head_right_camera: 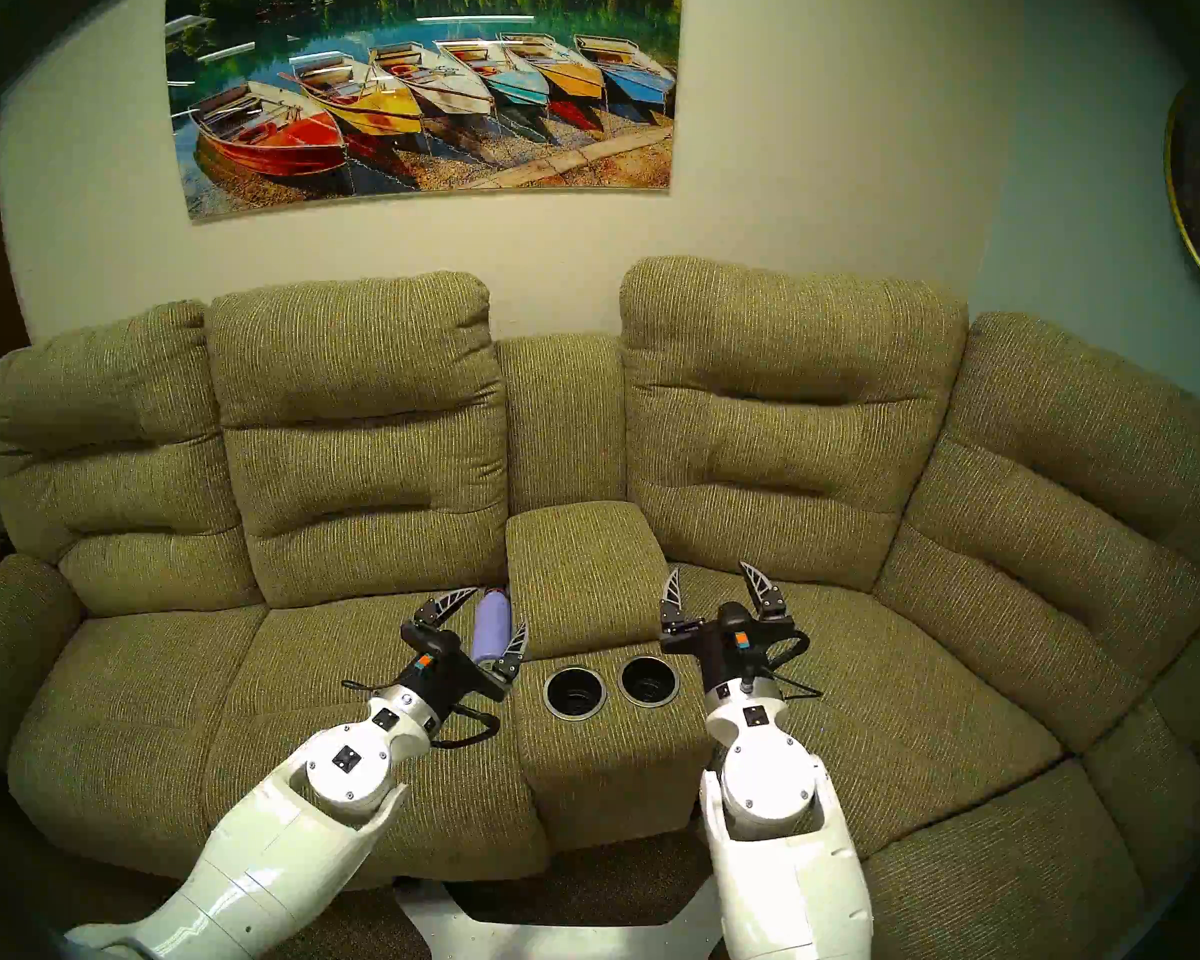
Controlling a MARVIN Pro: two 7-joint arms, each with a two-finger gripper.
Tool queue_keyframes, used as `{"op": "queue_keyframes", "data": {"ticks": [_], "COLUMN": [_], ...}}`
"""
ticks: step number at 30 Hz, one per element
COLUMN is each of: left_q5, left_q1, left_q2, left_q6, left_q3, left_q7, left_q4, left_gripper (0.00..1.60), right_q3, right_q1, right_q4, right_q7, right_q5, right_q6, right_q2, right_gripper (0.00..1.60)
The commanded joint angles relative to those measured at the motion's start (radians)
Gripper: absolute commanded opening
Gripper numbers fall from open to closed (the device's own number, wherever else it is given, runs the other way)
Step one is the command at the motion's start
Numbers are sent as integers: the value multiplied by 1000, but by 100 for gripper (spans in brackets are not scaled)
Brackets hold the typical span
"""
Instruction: Take bottles out of cup holder
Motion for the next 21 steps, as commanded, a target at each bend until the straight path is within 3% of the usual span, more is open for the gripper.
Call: {"op": "queue_keyframes", "data": {"ticks": [1, 21], "left_q5": [3, 3], "left_q1": [0, 0], "left_q2": [2, 2], "left_q6": [-8, -8], "left_q3": [1, 0], "left_q7": [-1, -1], "left_q4": [-22, -23], "left_gripper": [160, 160], "right_q3": [1, -2], "right_q1": [9, 9], "right_q4": [-30, -30], "right_q7": [-7, -10], "right_q5": [-1, 0], "right_q6": [-12, -12], "right_q2": [-2, 0], "right_gripper": [160, 160]}}
